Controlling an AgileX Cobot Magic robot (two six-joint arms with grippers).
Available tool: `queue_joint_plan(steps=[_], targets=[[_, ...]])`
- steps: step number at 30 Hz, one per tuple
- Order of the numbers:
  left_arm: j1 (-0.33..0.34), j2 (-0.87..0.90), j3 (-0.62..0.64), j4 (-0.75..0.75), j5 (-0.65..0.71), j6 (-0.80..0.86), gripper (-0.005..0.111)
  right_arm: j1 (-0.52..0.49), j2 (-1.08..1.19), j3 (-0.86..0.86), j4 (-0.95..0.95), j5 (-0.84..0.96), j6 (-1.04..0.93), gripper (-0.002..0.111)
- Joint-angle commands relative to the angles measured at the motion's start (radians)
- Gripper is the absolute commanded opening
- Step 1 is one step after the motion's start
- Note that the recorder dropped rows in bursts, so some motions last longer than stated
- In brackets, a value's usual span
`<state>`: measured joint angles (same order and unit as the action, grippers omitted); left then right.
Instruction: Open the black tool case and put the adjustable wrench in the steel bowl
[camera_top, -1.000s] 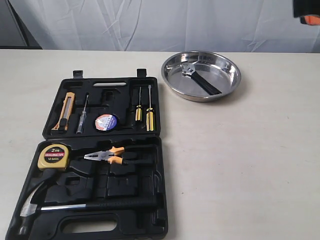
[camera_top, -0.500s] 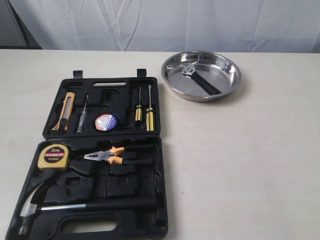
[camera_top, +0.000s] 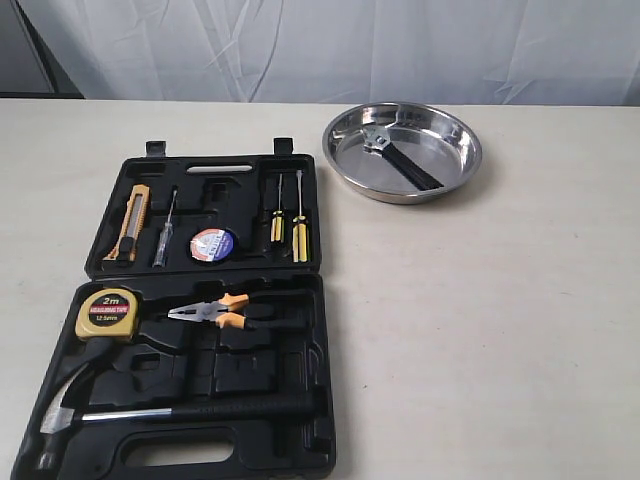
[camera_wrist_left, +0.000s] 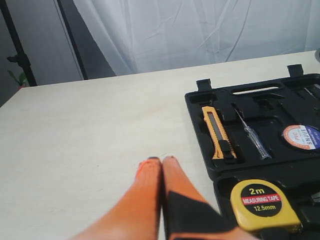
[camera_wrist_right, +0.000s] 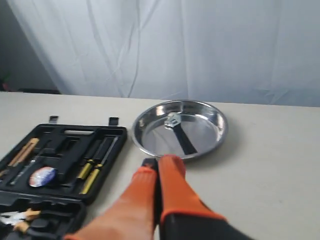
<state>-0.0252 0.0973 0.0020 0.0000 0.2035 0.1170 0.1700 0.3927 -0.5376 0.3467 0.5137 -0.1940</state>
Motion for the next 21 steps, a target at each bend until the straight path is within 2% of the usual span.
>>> queue_joint_plan(steps=[1, 7, 14, 21], targets=[[-0.006, -0.004, -0.002, 0.0, -0.009, -0.004, 0.0, -0.055, -0.103, 0.249, -0.038, -0.192, -0.022, 0.0], [-0.006, -0.004, -0.002, 0.0, -0.009, -0.004, 0.0, -0.159, -0.258, 0.538, 0.02, -0.437, -0.015, 0.0], [-0.006, -0.004, -0.002, 0.0, -0.009, -0.004, 0.0, -0.25, -0.393, 0.538, 0.041, -0.405, -0.02, 0.0], [-0.006, -0.004, -0.002, 0.0, -0.009, -0.004, 0.0, -0.257, -0.393, 0.538, 0.047, -0.439, -0.018, 0.0]])
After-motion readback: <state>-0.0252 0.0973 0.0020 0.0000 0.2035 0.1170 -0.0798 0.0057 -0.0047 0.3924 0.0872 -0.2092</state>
